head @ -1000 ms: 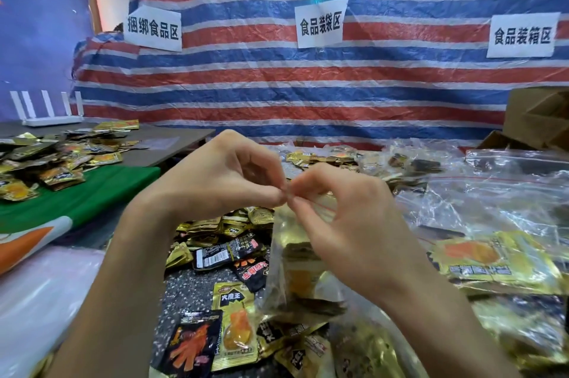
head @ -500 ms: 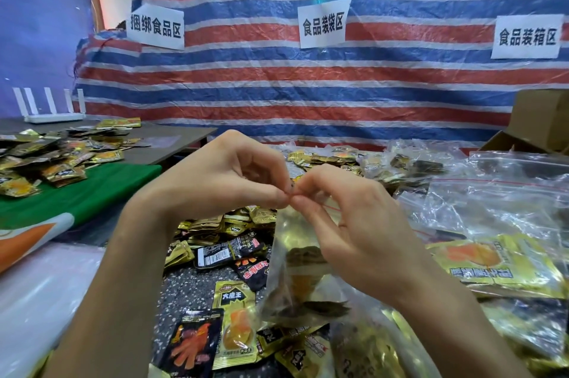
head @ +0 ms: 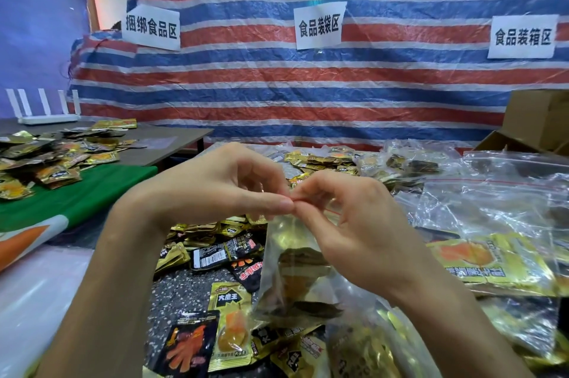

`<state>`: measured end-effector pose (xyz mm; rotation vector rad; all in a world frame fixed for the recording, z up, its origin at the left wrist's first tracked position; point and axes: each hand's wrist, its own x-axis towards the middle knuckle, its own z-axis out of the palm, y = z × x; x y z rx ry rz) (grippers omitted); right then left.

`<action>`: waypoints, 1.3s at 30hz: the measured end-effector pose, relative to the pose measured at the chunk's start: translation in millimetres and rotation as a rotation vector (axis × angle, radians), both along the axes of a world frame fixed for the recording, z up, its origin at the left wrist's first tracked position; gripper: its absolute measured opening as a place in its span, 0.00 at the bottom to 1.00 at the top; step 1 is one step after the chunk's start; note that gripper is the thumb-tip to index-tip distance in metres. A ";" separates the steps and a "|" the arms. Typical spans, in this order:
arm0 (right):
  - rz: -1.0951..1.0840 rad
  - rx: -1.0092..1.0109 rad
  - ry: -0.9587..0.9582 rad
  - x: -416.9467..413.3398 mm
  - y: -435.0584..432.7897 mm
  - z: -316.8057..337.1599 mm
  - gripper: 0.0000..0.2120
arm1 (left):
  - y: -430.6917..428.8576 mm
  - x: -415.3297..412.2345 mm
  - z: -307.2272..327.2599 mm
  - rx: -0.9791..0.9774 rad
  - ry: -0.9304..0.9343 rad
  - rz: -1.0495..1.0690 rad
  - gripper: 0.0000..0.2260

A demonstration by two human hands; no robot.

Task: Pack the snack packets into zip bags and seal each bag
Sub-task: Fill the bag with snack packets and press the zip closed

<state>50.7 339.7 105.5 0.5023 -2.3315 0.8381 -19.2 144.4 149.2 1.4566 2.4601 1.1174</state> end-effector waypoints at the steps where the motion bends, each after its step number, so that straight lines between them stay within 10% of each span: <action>1: 0.004 -0.009 -0.006 -0.4 0.5 0.2 0.03 | -0.8 0.6 0.3 -0.003 0.006 -0.003 0.09; 39: -0.031 -0.036 -0.226 -0.6 31.5 13.9 0.05 | -20.1 -13.3 -7.4 0.298 -0.033 0.133 0.04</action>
